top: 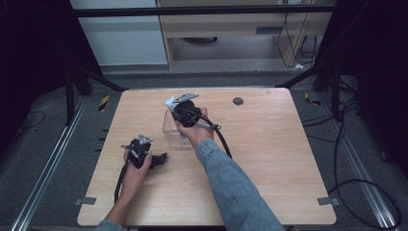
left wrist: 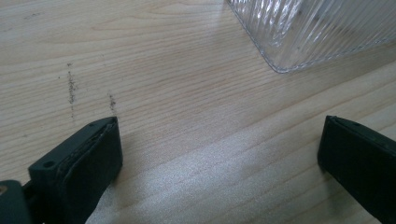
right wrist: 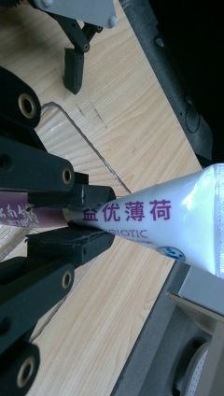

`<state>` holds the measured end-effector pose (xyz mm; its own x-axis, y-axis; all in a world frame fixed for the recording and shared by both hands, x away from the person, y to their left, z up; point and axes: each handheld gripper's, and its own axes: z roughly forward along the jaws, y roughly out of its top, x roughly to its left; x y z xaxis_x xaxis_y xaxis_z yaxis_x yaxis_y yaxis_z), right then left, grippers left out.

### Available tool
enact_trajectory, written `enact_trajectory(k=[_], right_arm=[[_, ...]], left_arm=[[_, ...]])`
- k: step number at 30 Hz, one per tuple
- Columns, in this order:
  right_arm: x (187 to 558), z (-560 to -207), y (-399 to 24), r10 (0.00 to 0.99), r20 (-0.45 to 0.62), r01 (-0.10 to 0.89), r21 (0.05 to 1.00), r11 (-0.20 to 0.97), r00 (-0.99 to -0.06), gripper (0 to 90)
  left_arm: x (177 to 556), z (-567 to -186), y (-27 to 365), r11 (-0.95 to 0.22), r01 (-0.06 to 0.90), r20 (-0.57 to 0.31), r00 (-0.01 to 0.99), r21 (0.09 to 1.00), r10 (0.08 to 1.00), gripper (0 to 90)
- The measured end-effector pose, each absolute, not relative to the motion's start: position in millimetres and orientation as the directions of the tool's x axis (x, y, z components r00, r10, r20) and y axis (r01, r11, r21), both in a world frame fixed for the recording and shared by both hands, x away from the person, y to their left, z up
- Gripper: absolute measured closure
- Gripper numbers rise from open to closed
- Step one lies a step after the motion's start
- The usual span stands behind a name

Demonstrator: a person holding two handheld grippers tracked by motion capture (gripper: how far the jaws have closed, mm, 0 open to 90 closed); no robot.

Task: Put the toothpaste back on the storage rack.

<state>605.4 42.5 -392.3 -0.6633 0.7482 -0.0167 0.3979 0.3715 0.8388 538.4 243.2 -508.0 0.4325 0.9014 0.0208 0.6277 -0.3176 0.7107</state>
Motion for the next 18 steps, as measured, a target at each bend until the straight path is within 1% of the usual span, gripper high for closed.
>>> enact_trajectory(k=[8,18], right_arm=[[611,-391,52,0.745,-0.036,0.403,0.823,0.4,-0.666,79.0],[616,-392,59,0.74,-0.04,0.403,0.819,0.409,-0.671,78.8]], left_arm=[[538,-508,243,-0.316,0.627,0.019,0.432,0.712,0.902,0.0],[538,-508,243,-0.314,0.627,0.018,0.431,0.713,0.902,0.0]])
